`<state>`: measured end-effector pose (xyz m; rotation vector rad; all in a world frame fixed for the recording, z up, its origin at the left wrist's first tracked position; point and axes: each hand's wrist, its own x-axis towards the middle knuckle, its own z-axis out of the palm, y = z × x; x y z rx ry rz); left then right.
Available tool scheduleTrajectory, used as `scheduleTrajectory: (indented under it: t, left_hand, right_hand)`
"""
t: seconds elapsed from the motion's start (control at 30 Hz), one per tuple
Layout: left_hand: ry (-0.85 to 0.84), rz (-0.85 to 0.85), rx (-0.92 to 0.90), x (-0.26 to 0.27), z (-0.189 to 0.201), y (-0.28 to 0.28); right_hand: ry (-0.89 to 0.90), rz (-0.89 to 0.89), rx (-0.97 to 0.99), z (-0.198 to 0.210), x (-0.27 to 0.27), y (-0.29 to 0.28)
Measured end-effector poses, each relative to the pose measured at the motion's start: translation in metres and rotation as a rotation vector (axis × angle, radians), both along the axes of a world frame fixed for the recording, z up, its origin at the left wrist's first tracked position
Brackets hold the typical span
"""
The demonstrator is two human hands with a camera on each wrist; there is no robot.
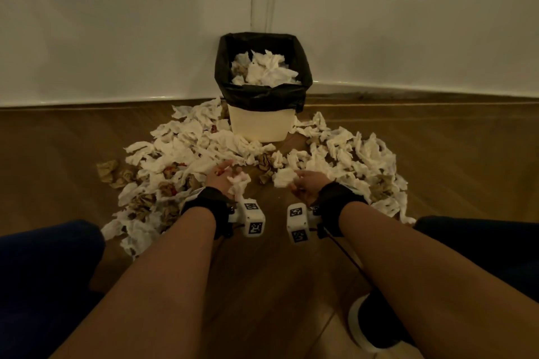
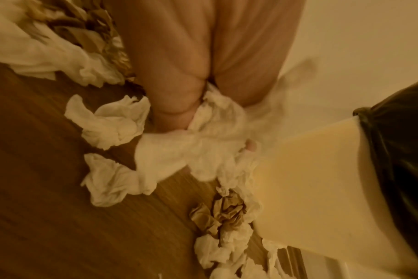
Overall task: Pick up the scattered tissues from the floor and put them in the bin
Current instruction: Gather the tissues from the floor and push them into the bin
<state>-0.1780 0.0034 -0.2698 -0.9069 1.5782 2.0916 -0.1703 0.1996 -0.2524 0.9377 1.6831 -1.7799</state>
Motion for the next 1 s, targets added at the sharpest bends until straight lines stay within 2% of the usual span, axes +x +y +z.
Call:
scheduleTrajectory:
  t: [0.07, 0.13, 0.2, 0.27, 0.37, 0.43, 0.47, 0.6, 0.67, 0.8, 0.87, 1.0]
  left_hand:
    - [-0.006, -0.079, -0.115, 0.001, 0.004, -0.003]
    - [-0.005, -0.135, -0.151, 0.004, 0.006, -0.006]
    - [0.002, -0.109, -0.052, 0.005, 0.011, -0.007]
    - [0.014, -0.061, -0.047, 0.007, 0.015, -0.010]
    - [-0.006, -0.107, 0.015, 0.011, 0.016, -0.016]
    - [0.001, -0.133, 0.091, 0.012, 0.018, -0.018]
    - [-0.018, -0.089, 0.123, 0.012, 0.020, -0.018]
    - [0.004, -0.120, 0.086, 0.015, 0.022, -0.018]
    - [-0.015, -0.132, 0.087, 0.017, 0.021, -0.017]
    - [-0.155, -0.118, -0.049, 0.024, 0.004, -0.025]
    - [-0.205, -0.129, -0.079, 0.025, 0.000, -0.026]
    - [-0.174, -0.079, -0.019, 0.021, 0.010, -0.011]
  right_hand:
    - [0.007, -0.062, 0.030, 0.005, 0.001, -0.001]
    - [0.010, -0.153, -0.075, 0.008, 0.003, -0.001]
    - [0.004, -0.182, -0.181, 0.010, 0.005, -0.001]
    - [-0.010, -0.134, -0.172, 0.014, 0.007, -0.003]
    - [-0.044, -0.167, -0.125, 0.013, 0.013, -0.002]
    - [-0.055, -0.184, -0.183, 0.014, 0.018, -0.001]
    - [-0.055, -0.193, -0.239, 0.016, 0.021, -0.001]
    - [-0.020, -0.254, -0.301, 0.016, 0.027, 0.004]
    - [0.001, -0.233, -0.272, 0.014, 0.027, 0.005]
    - [0.007, -0.095, -0.182, 0.013, 0.022, 0.001]
    - [0.009, -0.056, -0.214, 0.013, 0.021, -0.003]
    - [0.011, -0.072, -0.321, 0.014, 0.021, -0.009]
